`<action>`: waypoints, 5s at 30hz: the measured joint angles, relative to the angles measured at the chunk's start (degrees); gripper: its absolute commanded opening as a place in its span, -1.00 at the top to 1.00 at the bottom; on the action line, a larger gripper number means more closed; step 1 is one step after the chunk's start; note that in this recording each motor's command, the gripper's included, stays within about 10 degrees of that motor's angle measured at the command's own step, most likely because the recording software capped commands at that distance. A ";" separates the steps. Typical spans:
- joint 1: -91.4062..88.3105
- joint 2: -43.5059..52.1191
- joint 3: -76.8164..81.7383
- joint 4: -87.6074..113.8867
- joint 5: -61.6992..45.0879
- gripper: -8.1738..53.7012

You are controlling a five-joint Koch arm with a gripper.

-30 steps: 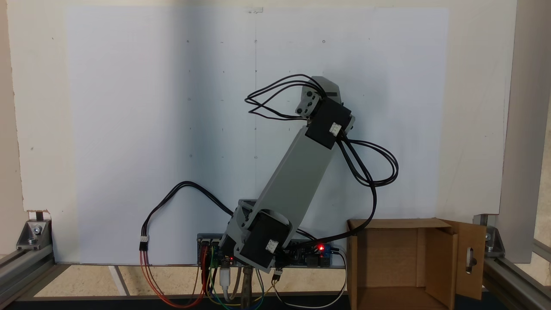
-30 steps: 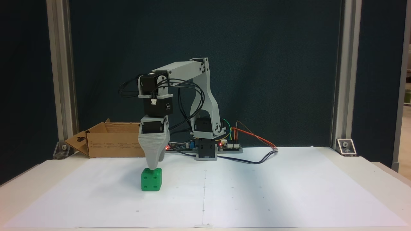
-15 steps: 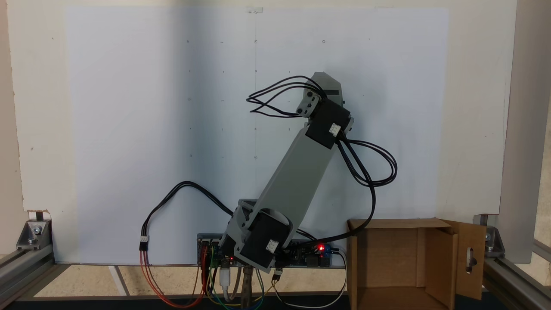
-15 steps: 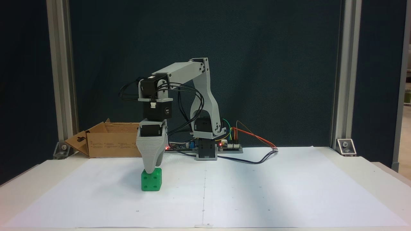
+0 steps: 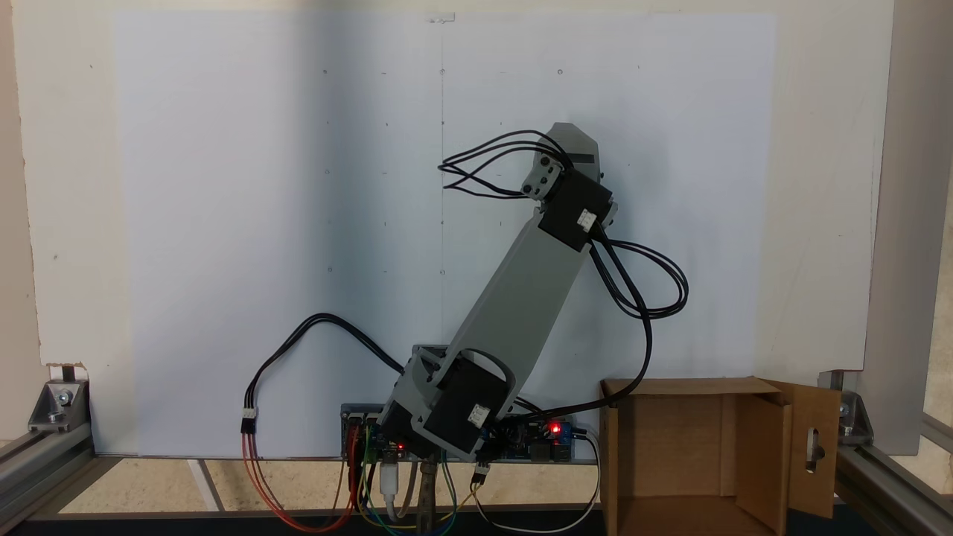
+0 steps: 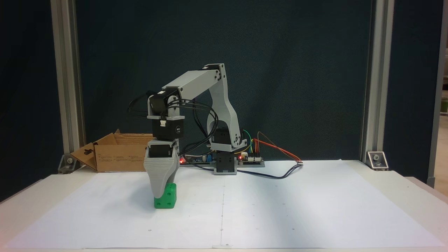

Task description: Grasp a green dice and put it in the bin.

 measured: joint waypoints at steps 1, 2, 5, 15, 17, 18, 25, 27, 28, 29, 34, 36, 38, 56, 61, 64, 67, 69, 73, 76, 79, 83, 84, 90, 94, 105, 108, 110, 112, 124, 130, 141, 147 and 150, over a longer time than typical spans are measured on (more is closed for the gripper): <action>0.09 -0.09 0.18 -0.35 0.00 -0.66; 0.09 -0.09 0.53 -0.62 0.00 -0.66; 0.00 -0.35 0.70 -0.79 0.00 -0.66; -0.09 -2.81 0.79 -2.37 0.00 -0.61; -0.09 -2.81 0.97 -2.37 0.00 -0.58; -0.09 -2.90 1.05 -2.46 0.00 -0.53; -0.18 -2.99 1.14 -2.72 0.00 0.12; -0.09 -2.99 1.67 -3.60 0.00 0.34; 0.09 -2.90 2.11 -4.04 0.00 0.36; 0.18 -2.90 2.20 -4.57 0.00 0.36; 0.18 -2.90 2.20 -5.19 0.00 0.36; 0.62 -2.29 2.29 -5.36 0.00 0.36; 1.05 0.26 2.46 -5.27 0.09 0.36; 26.46 29.00 -20.13 15.03 27.69 0.36; 44.47 28.21 -20.92 14.94 29.18 0.36; 56.43 23.55 -20.92 12.30 29.00 0.36; 61.35 19.69 -21.01 11.51 28.04 0.36; 64.69 15.29 -20.92 10.99 26.10 0.36; 69.52 4.57 -20.92 8.26 20.65 0.36; 72.07 0.09 -20.92 7.12 16.88 0.36; 72.33 -0.09 -21.09 7.12 14.94 -0.14; 72.69 -0.18 -21.45 7.91 14.41 -0.57; 72.77 -0.18 -21.53 8.09 14.41 -0.59; 71.19 2.99 -21.53 8.17 16.88 -0.69; 62.84 10.37 -21.53 7.91 23.55 -0.69; 19.34 26.72 -21.53 5.27 31.03 -0.69; 6.86 30.59 -19.42 5.10 31.03 -0.70; -1.49 33.93 -14.06 4.57 31.03 -0.70; -9.58 36.56 -8.79 2.90 31.03 -0.70; -27.16 56.43 36.39 -27.25 31.20 -0.71; -25.93 56.51 54.32 -42.89 31.29 -0.71; -25.22 56.51 77.17 -71.10 31.29 -0.69; -25.22 56.43 81.30 -85.61 31.29 -0.69; -25.75 56.51 81.83 -92.55 31.29 -0.69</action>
